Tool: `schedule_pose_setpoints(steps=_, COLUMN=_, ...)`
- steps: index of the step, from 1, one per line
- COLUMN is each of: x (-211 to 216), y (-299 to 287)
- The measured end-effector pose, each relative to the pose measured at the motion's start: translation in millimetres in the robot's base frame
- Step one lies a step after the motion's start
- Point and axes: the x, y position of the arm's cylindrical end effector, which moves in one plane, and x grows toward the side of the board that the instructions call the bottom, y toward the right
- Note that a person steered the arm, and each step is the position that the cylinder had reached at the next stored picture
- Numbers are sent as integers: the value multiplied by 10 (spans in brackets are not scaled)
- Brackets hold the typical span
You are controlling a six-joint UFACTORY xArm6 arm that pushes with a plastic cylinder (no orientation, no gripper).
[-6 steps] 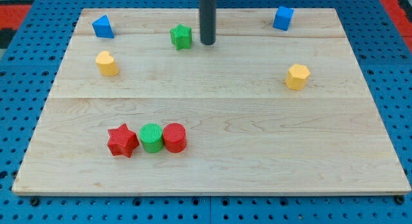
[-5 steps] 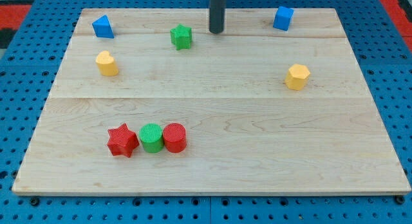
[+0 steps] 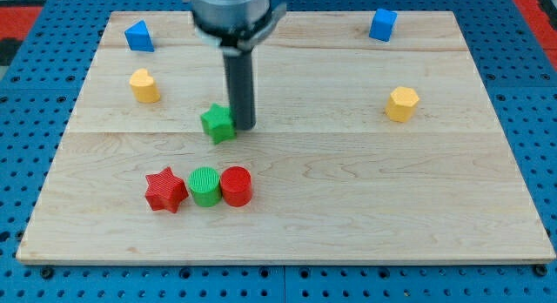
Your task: Move the green star above to the red star
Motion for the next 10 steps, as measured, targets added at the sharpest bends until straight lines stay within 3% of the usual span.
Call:
schedule_pose_setpoints(steps=1, x=-30, y=-12)
schedule_pose_setpoints(steps=3, x=-546, y=-142)
schedule_pose_setpoints(steps=5, x=318, y=-481)
schedule_pose_setpoints(steps=6, x=147, y=-15)
schedule_pose_setpoints(steps=8, x=-12, y=2281)
schedule_pose_setpoints(steps=9, x=-284, y=2800)
schedule_pose_setpoints(steps=10, x=-643, y=2337)
